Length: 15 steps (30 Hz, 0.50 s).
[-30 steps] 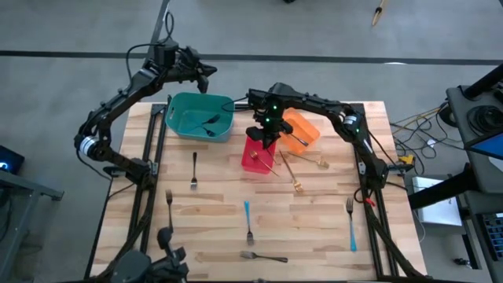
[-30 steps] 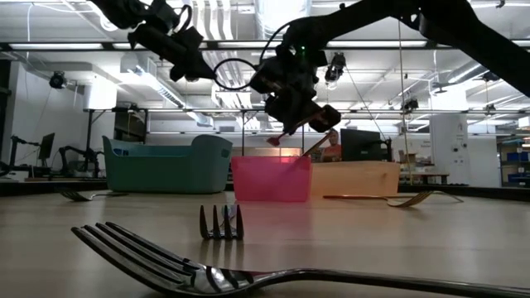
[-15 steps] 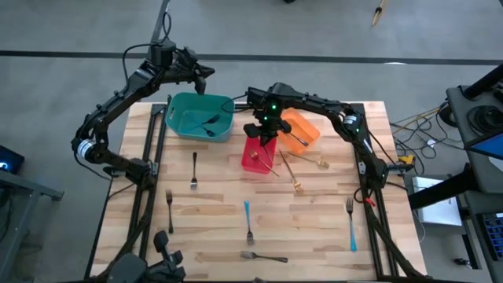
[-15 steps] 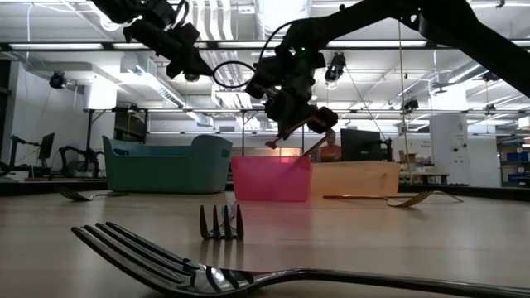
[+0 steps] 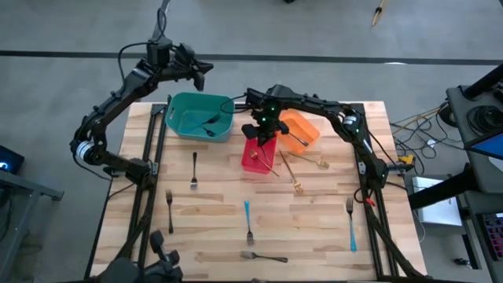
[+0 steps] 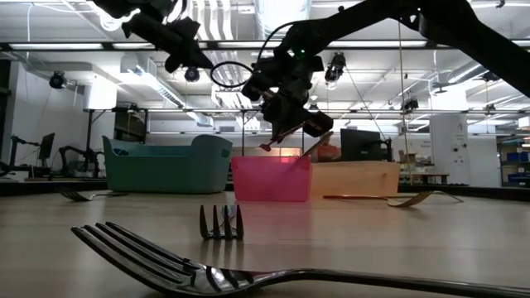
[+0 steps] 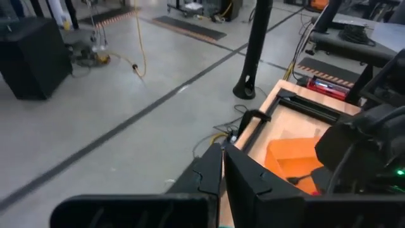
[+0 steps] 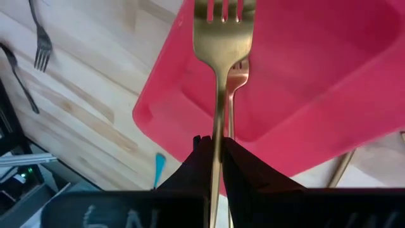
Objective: Sort silverware by color (type)
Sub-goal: Put the golden fork into the red bin
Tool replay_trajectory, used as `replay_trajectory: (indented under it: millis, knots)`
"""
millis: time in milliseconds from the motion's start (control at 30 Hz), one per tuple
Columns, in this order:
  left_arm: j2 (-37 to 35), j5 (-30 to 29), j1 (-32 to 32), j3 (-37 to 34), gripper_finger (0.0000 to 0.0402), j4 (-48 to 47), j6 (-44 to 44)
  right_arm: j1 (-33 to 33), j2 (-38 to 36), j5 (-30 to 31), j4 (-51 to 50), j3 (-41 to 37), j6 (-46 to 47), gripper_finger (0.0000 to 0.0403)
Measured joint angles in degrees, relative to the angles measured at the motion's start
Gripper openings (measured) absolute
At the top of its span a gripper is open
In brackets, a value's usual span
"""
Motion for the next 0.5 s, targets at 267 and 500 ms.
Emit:
replay_trajectory:
  millis: [267,500]
  knots:
    - [0.0,-2.8,0.0,3.0,0.0000,0.9,2.7,0.6,0.0,0.0,-1.7,-0.7,-2.5,0.0013]
    - [0.0,-2.9,0.0,4.9,0.0000,1.0,5.7,0.5,0.0,0.0,-1.7,-0.7,-1.2,0.0013]
